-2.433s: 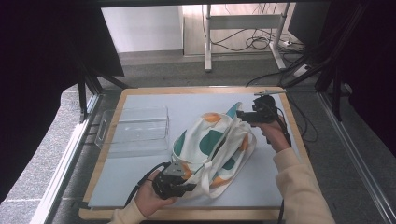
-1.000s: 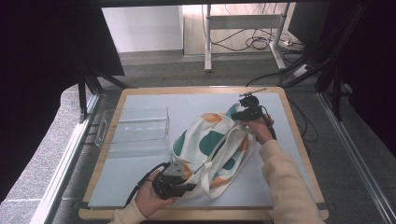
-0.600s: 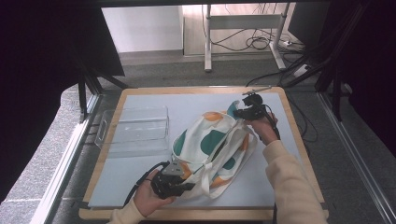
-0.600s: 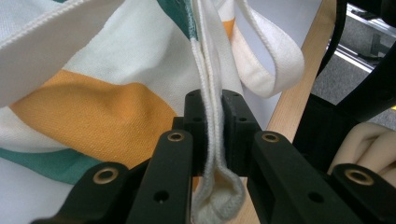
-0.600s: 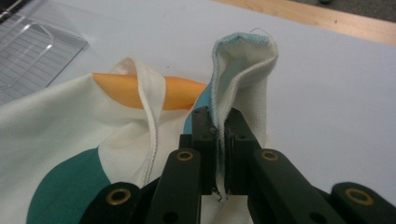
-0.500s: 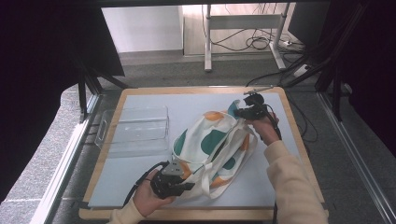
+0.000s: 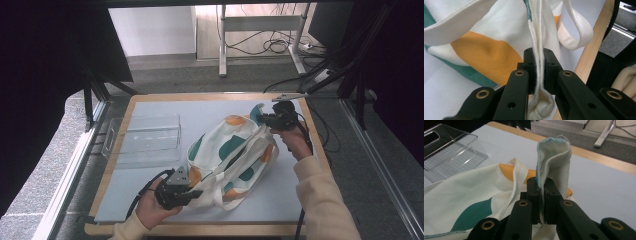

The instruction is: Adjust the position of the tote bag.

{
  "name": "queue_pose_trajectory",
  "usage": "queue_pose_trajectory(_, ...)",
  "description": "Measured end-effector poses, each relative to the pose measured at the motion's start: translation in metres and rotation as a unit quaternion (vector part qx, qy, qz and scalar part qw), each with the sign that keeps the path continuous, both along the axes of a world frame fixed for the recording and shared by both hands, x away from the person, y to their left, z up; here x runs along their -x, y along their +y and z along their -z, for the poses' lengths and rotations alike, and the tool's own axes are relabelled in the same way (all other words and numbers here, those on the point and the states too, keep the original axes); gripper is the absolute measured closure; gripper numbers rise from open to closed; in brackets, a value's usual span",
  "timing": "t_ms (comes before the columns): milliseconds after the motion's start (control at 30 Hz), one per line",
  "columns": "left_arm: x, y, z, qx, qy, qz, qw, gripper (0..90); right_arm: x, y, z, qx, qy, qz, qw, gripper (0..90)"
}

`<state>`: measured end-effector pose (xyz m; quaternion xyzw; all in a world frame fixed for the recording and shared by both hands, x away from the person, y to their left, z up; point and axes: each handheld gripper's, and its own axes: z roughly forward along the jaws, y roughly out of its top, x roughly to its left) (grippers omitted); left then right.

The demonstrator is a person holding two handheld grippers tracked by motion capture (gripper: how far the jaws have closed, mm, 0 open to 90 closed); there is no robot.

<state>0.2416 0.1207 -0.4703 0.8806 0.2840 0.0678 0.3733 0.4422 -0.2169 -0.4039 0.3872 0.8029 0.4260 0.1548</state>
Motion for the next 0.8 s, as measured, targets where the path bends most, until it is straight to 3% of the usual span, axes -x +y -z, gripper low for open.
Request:
queue_pose_trajectory(367,-0.013,0.008,-0.006,0.007,-0.008,-0.013,0.9999,83.5,0.014,-0.012,-0.010,-0.015,-0.021,0.016,0.9995,84.7)
queue_pose_trajectory(800,-0.039,0.017,-0.020,-0.002,-0.024,-0.030,0.9992,83.8,0.034,-0.029,-0.014,-0.038,-0.051,0.049,0.9968,84.8)
